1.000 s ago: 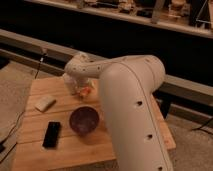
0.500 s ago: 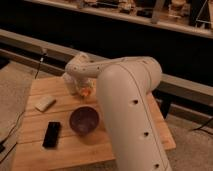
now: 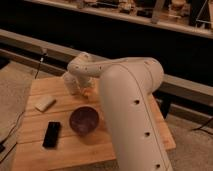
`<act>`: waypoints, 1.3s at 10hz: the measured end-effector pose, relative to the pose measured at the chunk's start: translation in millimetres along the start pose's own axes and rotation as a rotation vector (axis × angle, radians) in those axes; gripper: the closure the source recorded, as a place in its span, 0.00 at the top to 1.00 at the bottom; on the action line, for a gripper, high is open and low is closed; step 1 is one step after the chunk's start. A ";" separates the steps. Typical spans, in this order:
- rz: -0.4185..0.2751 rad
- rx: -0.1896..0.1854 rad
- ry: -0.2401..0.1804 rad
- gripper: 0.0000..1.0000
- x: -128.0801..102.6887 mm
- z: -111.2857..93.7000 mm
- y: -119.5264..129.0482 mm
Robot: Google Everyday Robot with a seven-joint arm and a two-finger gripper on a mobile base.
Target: Place the pepper in the ceramic cup
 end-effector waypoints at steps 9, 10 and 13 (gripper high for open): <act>0.019 0.022 -0.261 0.00 -37.7 -112.7 -10.2; 0.013 0.020 -0.288 0.00 -38.5 -123.4 -7.6; -0.032 -0.006 -0.432 0.00 -35.9 -176.3 13.1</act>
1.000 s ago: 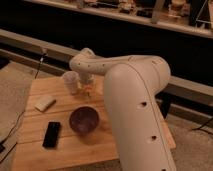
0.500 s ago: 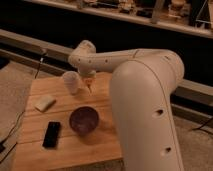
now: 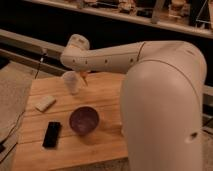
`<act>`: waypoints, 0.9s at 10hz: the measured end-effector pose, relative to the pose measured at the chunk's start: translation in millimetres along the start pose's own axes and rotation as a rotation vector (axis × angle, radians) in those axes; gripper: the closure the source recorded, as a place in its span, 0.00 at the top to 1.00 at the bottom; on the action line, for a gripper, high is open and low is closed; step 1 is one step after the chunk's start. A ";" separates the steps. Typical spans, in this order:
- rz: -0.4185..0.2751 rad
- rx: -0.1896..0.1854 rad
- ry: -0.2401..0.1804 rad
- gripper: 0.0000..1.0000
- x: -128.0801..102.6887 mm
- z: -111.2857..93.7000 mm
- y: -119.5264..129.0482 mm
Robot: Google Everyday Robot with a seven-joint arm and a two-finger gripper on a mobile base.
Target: Place the pepper in the ceramic cup
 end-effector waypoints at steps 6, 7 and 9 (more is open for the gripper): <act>0.010 -0.185 -0.075 0.00 19.5 -59.9 48.1; 0.041 -0.238 -0.056 0.00 26.1 -69.1 57.4; 0.123 -0.374 0.014 0.00 41.9 -90.1 75.9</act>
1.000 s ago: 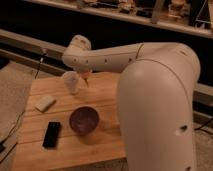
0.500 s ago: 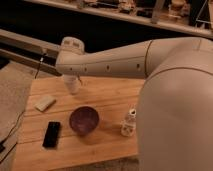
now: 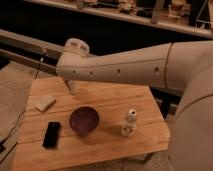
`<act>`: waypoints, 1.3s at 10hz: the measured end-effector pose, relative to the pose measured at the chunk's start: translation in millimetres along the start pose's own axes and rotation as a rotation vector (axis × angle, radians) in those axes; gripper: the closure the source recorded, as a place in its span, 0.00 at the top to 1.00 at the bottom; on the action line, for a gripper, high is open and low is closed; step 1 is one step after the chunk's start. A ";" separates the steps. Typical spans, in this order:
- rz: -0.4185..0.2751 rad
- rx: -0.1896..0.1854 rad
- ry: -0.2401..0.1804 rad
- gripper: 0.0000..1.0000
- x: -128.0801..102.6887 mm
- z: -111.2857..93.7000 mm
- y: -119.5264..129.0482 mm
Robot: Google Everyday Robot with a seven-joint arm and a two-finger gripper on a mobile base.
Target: Place the pepper in the ceramic cup
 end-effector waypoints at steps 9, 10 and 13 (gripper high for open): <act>0.347 -0.325 0.402 0.00 18.2 38.4 -73.6; 0.341 -0.333 0.426 0.00 11.6 43.6 -74.7; 0.315 -0.364 0.440 0.00 -14.0 34.9 -70.0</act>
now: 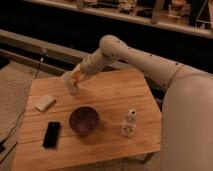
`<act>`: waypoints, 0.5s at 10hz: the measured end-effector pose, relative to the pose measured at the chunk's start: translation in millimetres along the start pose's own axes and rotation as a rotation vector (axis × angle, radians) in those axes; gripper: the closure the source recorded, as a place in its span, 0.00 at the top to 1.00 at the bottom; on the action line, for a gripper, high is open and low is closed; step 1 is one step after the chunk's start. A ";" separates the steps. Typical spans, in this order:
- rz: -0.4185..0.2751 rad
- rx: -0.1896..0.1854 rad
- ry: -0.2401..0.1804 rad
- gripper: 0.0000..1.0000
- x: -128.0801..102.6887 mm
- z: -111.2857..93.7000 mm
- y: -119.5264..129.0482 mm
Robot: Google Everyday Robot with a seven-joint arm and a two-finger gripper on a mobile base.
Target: Place the pepper in the ceramic cup
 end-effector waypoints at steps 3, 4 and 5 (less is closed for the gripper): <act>-0.013 -0.003 0.039 0.00 2.5 -13.5 13.5; -0.007 -0.004 0.062 0.00 5.7 -15.5 16.2; 0.000 -0.007 0.082 0.00 7.9 -14.9 18.0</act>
